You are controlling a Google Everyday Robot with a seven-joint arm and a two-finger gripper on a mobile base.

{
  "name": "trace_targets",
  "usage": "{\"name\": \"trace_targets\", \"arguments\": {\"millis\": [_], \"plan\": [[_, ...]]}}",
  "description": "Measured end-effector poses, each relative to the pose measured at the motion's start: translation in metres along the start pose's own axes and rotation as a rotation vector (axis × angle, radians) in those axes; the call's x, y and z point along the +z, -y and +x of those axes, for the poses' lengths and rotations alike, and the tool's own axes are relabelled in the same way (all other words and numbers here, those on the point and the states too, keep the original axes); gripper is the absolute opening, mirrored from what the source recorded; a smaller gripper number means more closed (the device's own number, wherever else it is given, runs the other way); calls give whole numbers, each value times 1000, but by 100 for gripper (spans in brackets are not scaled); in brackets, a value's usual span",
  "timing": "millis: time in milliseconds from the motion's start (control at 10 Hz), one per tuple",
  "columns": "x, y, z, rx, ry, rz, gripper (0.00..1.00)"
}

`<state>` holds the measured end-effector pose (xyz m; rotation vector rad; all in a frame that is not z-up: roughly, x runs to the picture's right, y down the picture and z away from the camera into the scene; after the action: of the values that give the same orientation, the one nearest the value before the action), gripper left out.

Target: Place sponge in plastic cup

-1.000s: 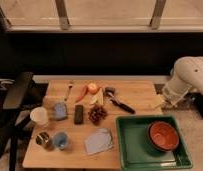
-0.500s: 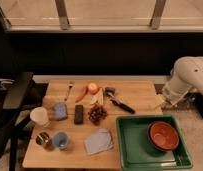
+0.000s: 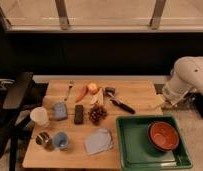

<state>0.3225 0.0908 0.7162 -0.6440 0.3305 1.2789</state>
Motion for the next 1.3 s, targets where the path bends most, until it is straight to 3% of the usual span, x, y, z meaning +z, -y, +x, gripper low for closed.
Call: {"name": "trace_targets", "arguments": {"millis": [700,1000,1300], "plan": [[-2,-2,-3,-9,11,-14,78],[-3,-36,-20,-53,45,-44,78],[3,-90,-40,-113,75,-53,78]]}}
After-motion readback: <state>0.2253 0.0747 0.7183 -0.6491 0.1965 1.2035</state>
